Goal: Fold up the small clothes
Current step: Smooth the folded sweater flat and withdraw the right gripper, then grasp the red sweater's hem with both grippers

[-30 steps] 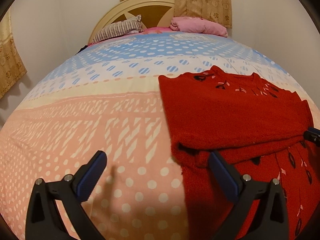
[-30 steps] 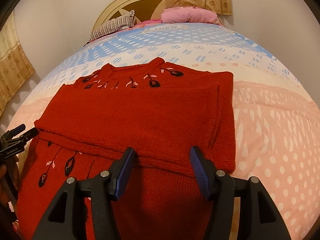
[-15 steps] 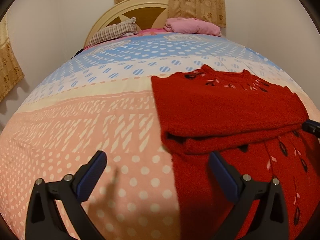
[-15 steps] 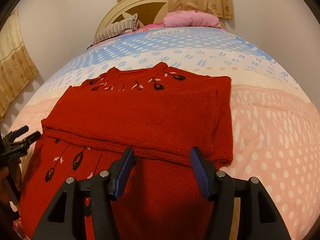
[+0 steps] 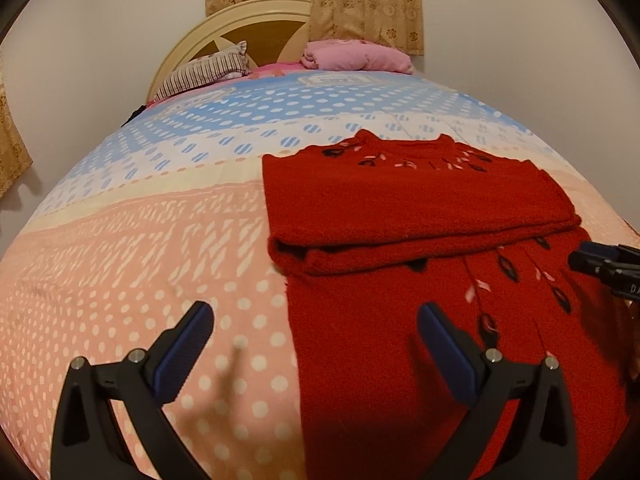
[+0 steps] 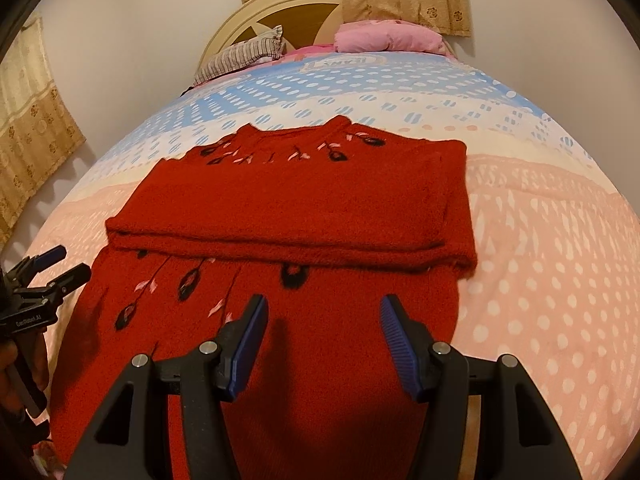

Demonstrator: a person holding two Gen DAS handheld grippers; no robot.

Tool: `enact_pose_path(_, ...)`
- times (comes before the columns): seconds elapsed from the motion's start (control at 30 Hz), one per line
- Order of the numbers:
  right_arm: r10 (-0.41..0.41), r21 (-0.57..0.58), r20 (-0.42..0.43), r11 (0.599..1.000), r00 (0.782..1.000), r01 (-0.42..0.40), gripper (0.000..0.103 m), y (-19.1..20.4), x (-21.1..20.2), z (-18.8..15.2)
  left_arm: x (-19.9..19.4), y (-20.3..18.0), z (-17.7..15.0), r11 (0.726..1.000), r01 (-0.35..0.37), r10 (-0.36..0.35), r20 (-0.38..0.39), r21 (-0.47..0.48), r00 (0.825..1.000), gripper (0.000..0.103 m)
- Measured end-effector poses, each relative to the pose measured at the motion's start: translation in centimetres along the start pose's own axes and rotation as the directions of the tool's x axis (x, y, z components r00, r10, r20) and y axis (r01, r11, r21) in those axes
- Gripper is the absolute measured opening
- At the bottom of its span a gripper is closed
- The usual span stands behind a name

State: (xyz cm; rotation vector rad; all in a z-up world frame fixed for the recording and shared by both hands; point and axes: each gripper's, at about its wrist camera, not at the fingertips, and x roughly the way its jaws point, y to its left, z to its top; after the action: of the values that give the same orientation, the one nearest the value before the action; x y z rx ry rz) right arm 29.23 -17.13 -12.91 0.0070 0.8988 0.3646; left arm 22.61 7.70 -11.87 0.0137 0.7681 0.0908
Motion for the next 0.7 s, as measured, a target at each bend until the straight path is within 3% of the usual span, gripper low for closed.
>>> enact_pose_path(0.7,-0.001,-0.047,-0.02,0.999,1.0,0.0,0.061,1.7,-3.6,-5.1,-4.6,-0.2,-5.1,0.996,0.078,-0.076,-0.035,0.042,0.996,0.103)
